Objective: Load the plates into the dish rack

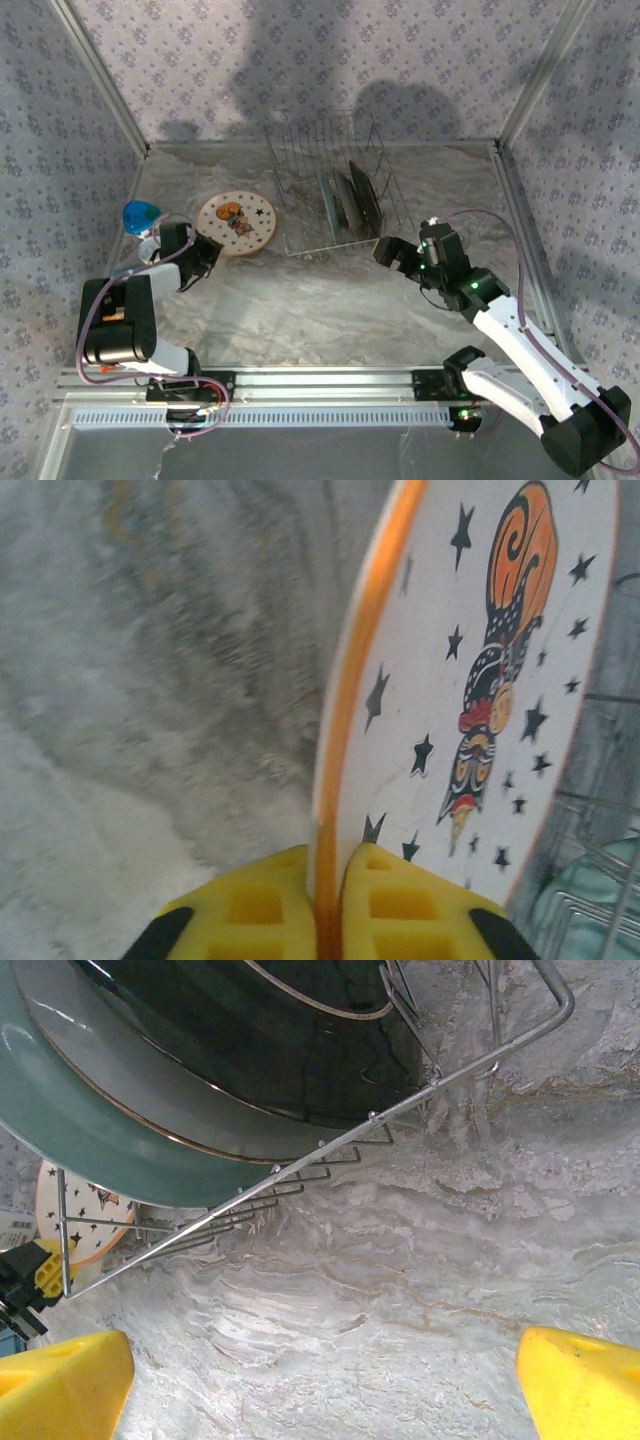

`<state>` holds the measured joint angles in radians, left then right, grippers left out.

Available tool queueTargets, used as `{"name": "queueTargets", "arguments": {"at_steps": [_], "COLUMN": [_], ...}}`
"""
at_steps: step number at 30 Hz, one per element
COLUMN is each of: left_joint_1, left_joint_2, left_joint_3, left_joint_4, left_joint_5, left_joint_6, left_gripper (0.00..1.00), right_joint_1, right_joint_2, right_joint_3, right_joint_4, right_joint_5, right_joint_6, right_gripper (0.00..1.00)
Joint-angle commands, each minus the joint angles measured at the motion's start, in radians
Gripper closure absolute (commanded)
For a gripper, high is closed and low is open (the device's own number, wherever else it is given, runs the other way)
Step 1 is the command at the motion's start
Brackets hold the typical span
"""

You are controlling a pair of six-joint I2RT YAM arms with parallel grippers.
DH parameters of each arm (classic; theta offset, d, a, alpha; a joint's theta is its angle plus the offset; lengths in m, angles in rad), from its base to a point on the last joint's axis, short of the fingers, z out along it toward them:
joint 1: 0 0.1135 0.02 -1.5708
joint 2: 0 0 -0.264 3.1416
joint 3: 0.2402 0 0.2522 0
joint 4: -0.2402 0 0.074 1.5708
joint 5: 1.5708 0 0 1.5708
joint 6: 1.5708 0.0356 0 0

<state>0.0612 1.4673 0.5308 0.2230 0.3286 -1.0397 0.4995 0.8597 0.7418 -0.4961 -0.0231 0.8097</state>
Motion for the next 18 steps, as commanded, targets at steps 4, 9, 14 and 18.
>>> {"name": "queueTargets", "arguments": {"at_steps": [4,9,14,18], "left_joint_1": [-0.003,-0.003,-0.003,-0.003], "left_joint_2": [-0.023,-0.079,-0.154,-0.2], "left_joint_3": [0.048,0.093,0.147,0.186], "left_joint_4": [-0.04,-0.111,-0.192,-0.246], "left_joint_5": [-0.013,-0.014,-0.016,-0.019], "left_joint_6": [0.038,0.076,0.121,0.149], "left_gripper": [1.0,1.0,1.0,1.0], "right_joint_1": [-0.007,-0.006,-0.007,-0.005], "right_joint_2": [-0.005,-0.008,-0.019,-0.027], "right_joint_3": [-0.001,0.006,0.01,0.011], "right_joint_4": [0.011,0.007,0.002,0.001], "right_joint_5": [0.006,0.001,0.0,0.0], "right_joint_6": [0.017,0.019,0.022,0.022], "right_gripper": [0.0,0.0,0.0,0.0]}}
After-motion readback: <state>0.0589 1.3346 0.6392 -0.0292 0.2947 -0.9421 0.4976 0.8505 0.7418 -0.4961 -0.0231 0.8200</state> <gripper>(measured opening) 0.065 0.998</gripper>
